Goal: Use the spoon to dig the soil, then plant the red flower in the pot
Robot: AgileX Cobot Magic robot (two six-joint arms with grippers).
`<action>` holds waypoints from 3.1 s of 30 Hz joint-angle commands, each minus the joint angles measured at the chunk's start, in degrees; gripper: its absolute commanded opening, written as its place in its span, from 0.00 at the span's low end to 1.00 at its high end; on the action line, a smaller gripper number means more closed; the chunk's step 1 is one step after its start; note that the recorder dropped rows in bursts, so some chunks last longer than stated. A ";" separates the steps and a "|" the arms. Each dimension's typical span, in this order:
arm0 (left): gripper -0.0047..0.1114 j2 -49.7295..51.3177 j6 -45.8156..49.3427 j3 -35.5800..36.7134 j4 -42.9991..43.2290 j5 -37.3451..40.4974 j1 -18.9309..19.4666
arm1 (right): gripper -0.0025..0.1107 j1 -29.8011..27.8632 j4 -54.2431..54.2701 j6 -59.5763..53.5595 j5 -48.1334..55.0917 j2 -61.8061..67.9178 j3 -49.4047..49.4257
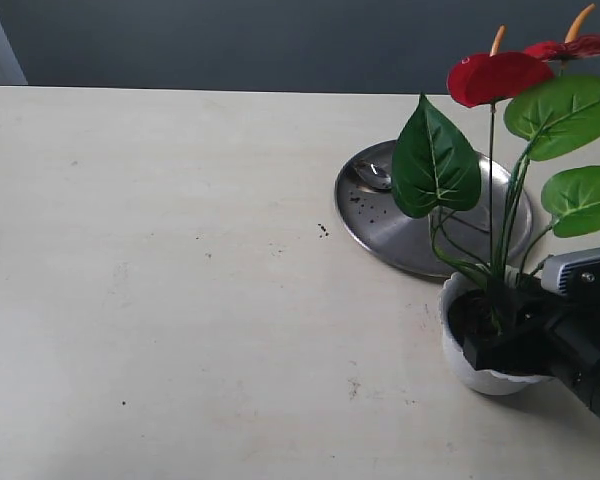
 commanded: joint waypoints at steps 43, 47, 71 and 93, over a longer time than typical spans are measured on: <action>0.04 -0.21 0.00 -0.16 0.00 -0.40 -0.38 | 0.02 -0.27 3.00 -15.03 27.00 -56.14 -2.13; 0.04 -0.21 0.00 -0.16 0.00 -0.40 -0.38 | 0.02 -0.27 3.00 -18.87 28.92 -59.33 -6.07; 0.04 -0.21 0.00 -0.16 0.00 -0.40 -0.38 | 0.02 -0.27 15.81 -40.11 22.59 -61.25 -20.04; 0.04 -0.21 0.00 -0.16 0.00 -0.40 -0.38 | 0.02 -19.05 42.58 -60.00 51.35 -66.63 -19.62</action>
